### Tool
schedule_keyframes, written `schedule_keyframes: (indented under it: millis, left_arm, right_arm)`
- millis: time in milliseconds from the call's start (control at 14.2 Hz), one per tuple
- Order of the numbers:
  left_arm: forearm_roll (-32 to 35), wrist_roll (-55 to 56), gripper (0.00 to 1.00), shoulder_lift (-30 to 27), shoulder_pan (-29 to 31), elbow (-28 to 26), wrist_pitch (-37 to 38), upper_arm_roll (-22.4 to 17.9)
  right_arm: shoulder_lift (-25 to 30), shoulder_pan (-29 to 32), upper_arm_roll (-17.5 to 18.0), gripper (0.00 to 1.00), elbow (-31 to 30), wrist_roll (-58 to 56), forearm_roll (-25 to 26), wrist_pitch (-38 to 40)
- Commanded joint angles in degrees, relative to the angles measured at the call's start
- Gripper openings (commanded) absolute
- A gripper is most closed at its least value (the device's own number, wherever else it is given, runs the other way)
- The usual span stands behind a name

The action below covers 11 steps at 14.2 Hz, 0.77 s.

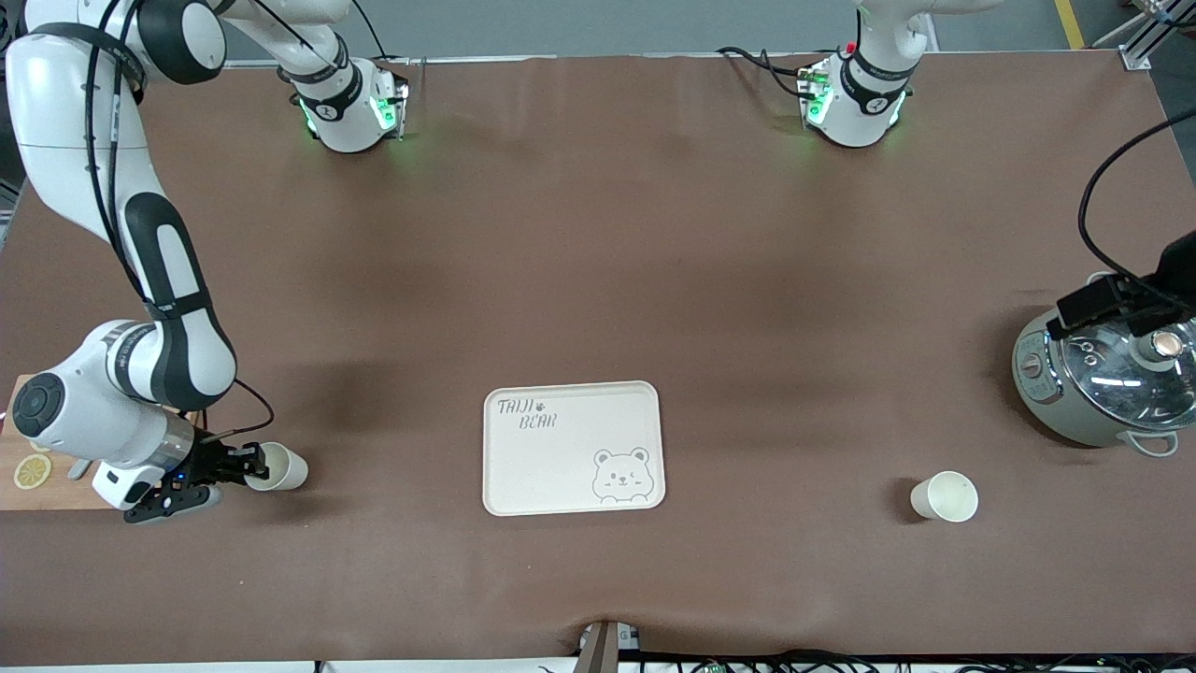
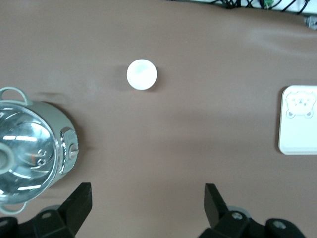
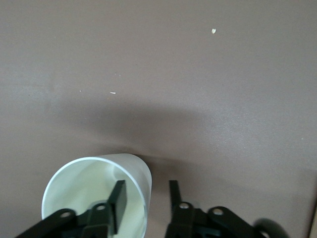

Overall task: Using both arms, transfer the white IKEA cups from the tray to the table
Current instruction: 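Open the left gripper and raise it away from the placed cup, then lower the cup with the right gripper onto the table and open it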

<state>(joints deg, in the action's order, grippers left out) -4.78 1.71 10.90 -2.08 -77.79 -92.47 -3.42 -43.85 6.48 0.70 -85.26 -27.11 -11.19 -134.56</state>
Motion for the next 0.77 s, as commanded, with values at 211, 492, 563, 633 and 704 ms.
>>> schedule_keyframes:
  millis: [211,492,563,633,704]
  left_arm:
    - [1.7,-1.3,1.00,-5.8,0.1,-6.5,-0.2,1.3]
    - [1.8,-3.1,1.00,-5.2,0.9,-3.9,-0.3,1.0]
    - [1.9,-3.6,1.00,-5.1,0.9,-3.9,-0.3,1.0]
    - [2.1,-3.7,1.00,-5.0,0.8,-3.9,-0.3,1.0]
    - [2.9,-4.1,1.00,-5.1,0.8,-4.2,-0.3,1.0]
  right_arm:
    - [0.3,-0.1,0.4,1.00,2.4,-0.1,-0.5,2.2]
    - [1.4,-0.8,0.0,1.00,9.5,1.7,-0.1,15.2]
    - [1.7,-0.8,-0.1,1.00,11.0,1.9,0.6,18.2]
    - [1.8,-0.8,-0.1,1.00,12.8,1.9,1.2,21.4]
    - [2.4,-0.8,-0.3,1.00,15.2,2.1,1.3,25.4]
